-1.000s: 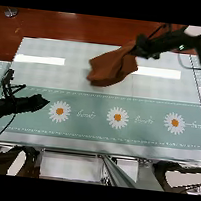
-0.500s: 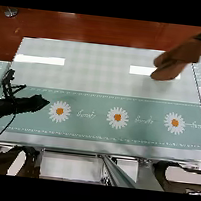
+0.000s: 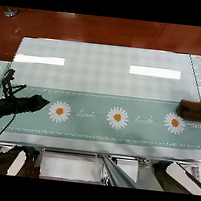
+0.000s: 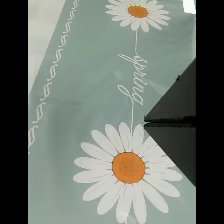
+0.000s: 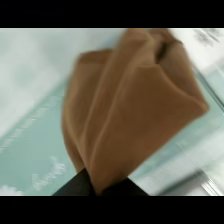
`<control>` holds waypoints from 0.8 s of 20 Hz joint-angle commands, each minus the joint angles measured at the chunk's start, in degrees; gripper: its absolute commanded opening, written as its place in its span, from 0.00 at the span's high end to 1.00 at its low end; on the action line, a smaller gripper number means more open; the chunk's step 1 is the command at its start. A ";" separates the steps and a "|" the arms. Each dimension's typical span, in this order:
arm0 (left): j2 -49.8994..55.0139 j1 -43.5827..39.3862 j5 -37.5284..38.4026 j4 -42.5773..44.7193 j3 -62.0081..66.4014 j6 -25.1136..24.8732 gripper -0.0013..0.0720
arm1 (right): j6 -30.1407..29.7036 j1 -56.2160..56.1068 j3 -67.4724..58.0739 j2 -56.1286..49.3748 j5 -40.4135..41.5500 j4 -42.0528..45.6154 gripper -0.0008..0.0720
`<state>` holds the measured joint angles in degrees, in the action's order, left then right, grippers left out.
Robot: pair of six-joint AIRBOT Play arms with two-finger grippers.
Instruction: Fold the shirts.
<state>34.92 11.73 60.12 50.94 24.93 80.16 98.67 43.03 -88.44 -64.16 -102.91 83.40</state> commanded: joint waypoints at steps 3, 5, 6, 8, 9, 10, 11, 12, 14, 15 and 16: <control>0.02 0.02 -1.27 -0.02 0.02 -0.02 0.95 | 4.79 12.76 31.30 18.14 2.36 21.16 0.90; 0.02 0.02 0.70 -0.02 0.02 -0.02 0.95 | 6.49 14.16 38.40 20.35 5.07 20.92 0.11; 0.02 0.04 1.20 0.00 0.04 -0.02 0.95 | 6.71 13.70 39.43 20.33 6.71 20.87 0.13; 0.15 0.11 0.63 0.07 0.98 -0.17 0.95 | 6.43 12.81 37.66 19.69 11.65 20.28 0.13; 0.46 0.11 0.39 0.35 2.60 -1.99 0.95 | 4.85 12.83 34.86 18.80 14.32 16.41 0.13; 1.11 0.09 0.70 2.23 5.53 -3.02 0.95 | 3.13 12.81 30.91 17.42 17.44 10.29 0.14; 1.86 0.09 0.81 4.46 8.79 -2.99 0.95 | 1.01 12.81 25.79 15.58 21.70 0.13 0.23; 3.04 0.09 0.48 6.08 12.98 -2.95 0.95 | -0.98 12.81 20.81 13.57 25.94 -10.86 0.55; 7.17 -0.24 0.50 5.81 23.82 -0.98 0.95 | -9.25 10.10 12.72 9.33 33.99 -37.07 0.93; 9.81 -1.18 0.48 5.14 29.88 -0.85 0.95 | -12.02 5.05 9.18 7.02 36.11 -44.68 0.93; 12.96 -2.95 0.48 4.22 36.70 -0.81 0.95 | -13.51 -1.57 6.16 4.98 36.63 -45.99 0.93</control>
<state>42.13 10.74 60.60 55.22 47.42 78.52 93.21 50.13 -73.19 -54.17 -75.09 61.58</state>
